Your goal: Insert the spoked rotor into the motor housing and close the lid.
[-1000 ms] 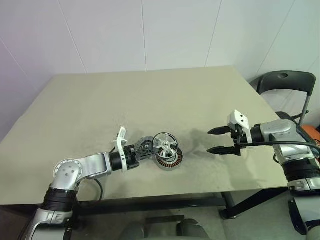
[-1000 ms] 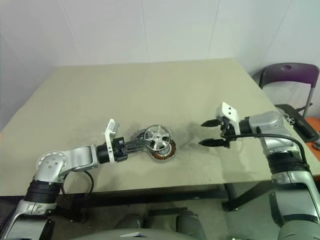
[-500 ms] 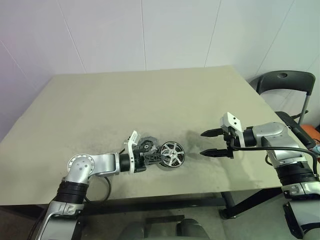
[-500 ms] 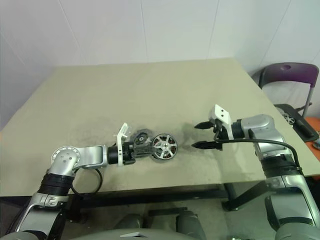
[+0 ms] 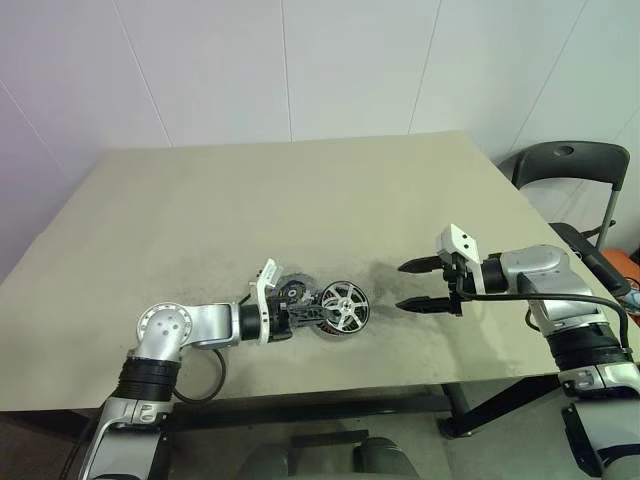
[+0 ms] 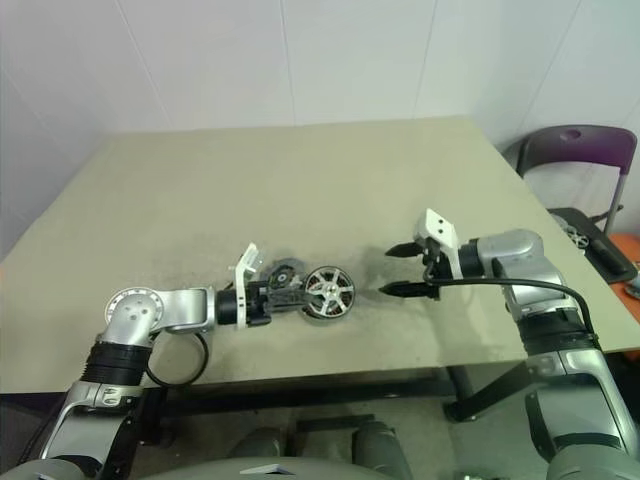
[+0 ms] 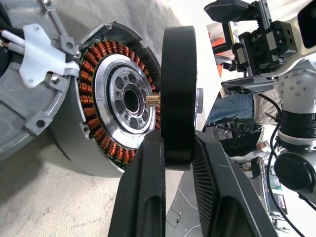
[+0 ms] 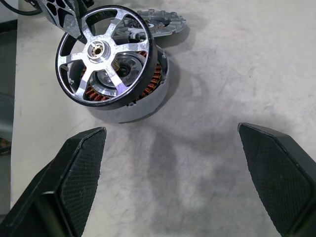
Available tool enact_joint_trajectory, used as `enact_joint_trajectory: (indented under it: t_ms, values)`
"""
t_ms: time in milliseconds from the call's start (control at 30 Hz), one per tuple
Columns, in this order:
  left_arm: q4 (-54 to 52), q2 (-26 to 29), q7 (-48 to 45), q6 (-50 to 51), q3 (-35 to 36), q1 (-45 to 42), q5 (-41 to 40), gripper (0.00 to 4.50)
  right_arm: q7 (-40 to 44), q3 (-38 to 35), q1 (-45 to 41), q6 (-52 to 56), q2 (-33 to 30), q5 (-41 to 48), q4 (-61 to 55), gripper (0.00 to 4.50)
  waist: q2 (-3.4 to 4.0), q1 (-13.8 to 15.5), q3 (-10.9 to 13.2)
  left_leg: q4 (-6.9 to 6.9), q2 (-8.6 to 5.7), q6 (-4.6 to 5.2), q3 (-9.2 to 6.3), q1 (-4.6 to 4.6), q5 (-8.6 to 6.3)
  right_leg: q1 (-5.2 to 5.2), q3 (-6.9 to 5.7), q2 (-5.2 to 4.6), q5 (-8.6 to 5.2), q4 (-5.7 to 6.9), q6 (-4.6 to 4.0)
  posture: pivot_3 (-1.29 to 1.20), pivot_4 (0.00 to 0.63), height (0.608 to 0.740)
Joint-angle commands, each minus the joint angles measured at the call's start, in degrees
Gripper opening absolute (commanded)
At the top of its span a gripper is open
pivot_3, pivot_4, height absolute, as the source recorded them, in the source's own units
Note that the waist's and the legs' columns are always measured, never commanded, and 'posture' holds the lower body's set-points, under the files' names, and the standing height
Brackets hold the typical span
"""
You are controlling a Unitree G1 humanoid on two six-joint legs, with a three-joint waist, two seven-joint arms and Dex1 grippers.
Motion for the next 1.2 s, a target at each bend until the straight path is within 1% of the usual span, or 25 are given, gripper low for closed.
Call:
enact_joint_trajectory:
  t_ms: [33,100,300,367,467,633,700,800,867,933,1000,1033,1067,1100,1133,1200]
  values:
    - [-0.55,0.19,-0.21,0.9,2.86,-1.2,0.28,1.21,-0.19,0.01,-1.74,-0.69,0.39,0.36,-0.7,4.5,0.0,0.02,0.0,0.0,0.0,0.0,0.0,0.0,0.0,0.0,0.0,0.0,0.0,0.0,0.0,0.0,0.0,0.74]
    - [-1.24,0.44,-0.85,1.28,2.82,-0.81,1.1,1.74,-0.21,0.04,-1.83,-0.77,0.47,0.31,-0.57,4.5,0.0,0.07,0.0,0.0,0.0,0.0,0.0,0.0,0.0,0.0,0.0,0.0,0.0,0.0,0.0,0.0,0.0,0.74]
    - [-1.76,-0.48,-0.02,1.11,4.55,-0.97,2.24,3.86,-0.35,0.1,-2.1,-1.21,0.79,-0.03,0.09,4.5,0.0,0.11,-0.01,0.02,0.0,0.0,0.0,0.01,0.0,0.03,0.0,-0.01,0.0,0.0,0.0,0.0,0.0,0.74]
    - [-2.9,-0.32,-0.69,1.86,5.06,-1.23,1.23,4.47,-0.35,0.12,-2.2,-1.38,0.94,-0.12,0.26,4.5,-0.01,0.09,-0.01,0.04,0.0,0.0,0.0,0.02,0.0,0.04,0.0,-0.01,0.01,0.01,0.01,0.0,0.0,0.74]
    - [-4.3,0.27,-0.71,2.93,5.57,-1.52,0.75,4.47,-0.31,0.25,-2.53,-1.73,1.21,-0.24,0.74,4.5,-0.01,0.03,-0.01,0.06,-0.01,0.0,0.0,0.02,0.0,0.06,0.0,-0.01,0.01,0.01,0.01,0.0,0.0,0.74]
    - [-7.48,3.7,-1.51,4.22,7.23,-1.39,0.11,4.47,-0.44,0.33,-3.18,-1.59,1.92,-0.01,0.21,4.5,-0.01,-0.04,-0.01,0.05,0.0,0.0,-0.01,0.0,0.0,0.02,0.0,0.0,0.02,0.03,0.02,0.0,0.0,0.74]
    - [-9.8,6.02,-2.29,4.22,8.09,-0.94,0.41,4.47,-0.79,0.34,-3.73,-1.17,2.43,0.27,-0.34,4.5,-0.01,-0.08,-0.01,0.05,0.0,0.0,-0.01,0.0,0.0,0.01,0.0,0.0,0.02,0.04,0.02,0.0,0.0,0.74]
    - [-14.19,11.55,-4.29,3.82,9.67,1.24,2.48,4.47,-0.98,0.1,-4.9,0.31,3.59,1.38,-1.44,4.5,-0.01,-0.27,-0.01,0.04,0.01,-0.01,0.0,0.0,0.0,0.0,0.0,0.0,0.01,0.05,0.01,0.0,0.0,0.74]
    - [-17.0,14.46,-6.29,1.79,10.23,3.01,4.73,4.5,-1.02,0.15,-5.57,1.22,4.13,1.78,-1.77,4.08,0.0,-0.25,-0.01,0.02,0.01,0.0,0.0,0.01,0.0,0.0,0.0,0.0,0.01,0.06,0.0,0.0,0.0,0.74]
    - [-21.46,18.13,-10.75,-4.88,9.94,6.35,11.44,4.5,-1.48,0.23,-6.09,1.84,5.33,2.3,-2.58,3.58,0.0,-0.22,-0.01,0.01,0.01,-0.01,0.01,0.01,0.0,-0.01,0.0,0.0,0.0,0.05,-0.01,0.0,0.0,0.74]
    - [-24.97,21.63,-15.47,-10.38,9.79,10.01,16.77,4.5,-2.19,0.51,-6.04,2.76,6.94,2.89,-4.06,2.89,-0.01,-0.15,-0.01,-0.01,0.01,-0.01,0.02,0.01,0.0,0.0,0.01,0.0,-0.03,0.02,-0.06,0.0,0.0,0.74]
    - [-25.79,22.57,-16.96,-11.99,9.8,11.25,18.25,4.5,-2.43,0.65,-5.91,3.09,7.43,3.11,-4.65,2.48,0.0,-0.15,-0.01,-0.03,0.02,-0.01,0.03,0.01,0.0,-0.02,0.0,0.0,-0.06,0.01,-0.13,0.0,0.0,0.74]
    - [-26.97,23.48,-18.58,-16.3,9.44,13.04,22.08,4.5,-2.85,0.98,-5.62,3.4,8.21,3.26,-5.43,2.14,0.0,-0.09,-0.01,-0.07,0.03,-0.02,0.03,0.01,0.0,-0.02,0.01,0.0,-0.08,0.01,-0.17,0.0,0.0,0.74]
    - [-27.91,23.8,-20.57,-22.08,9.27,14.88,26.4,4.5,-3.54,1.38,-5.38,3.64,9.15,3.28,-5.95,1.84,0.0,-0.02,-0.01,-0.1,0.02,-0.02,0.05,0.01,0.0,-0.04,0.01,0.0,-0.09,0.01,-0.17,0.0,0.0,0.74]
    - [-28.38,24.01,-22.14,-25.27,9.69,16.44,28.62,4.5,-4.29,1.9,-5.12,3.43,10.17,3.07,-6.32,1.49,0.0,0.08,-0.01,-0.12,0.03,-0.02,0.05,0.02,0.01,-0.03,0.01,-0.01,-0.09,0.0,-0.17,0.0,0.0,0.74]
    - [-28.66,23.66,-23.63,-28.57,10.8,18.42,30.7,4.5,-5.45,2.8,-4.76,3.12,11.55,2.47,-6.56,0.72,0.0,0.18,-0.01,-0.16,0.03,-0.03,0.05,0.03,0.01,-0.02,0.01,-0.01,-0.09,-0.02,-0.18,0.0,0.0,0.74]
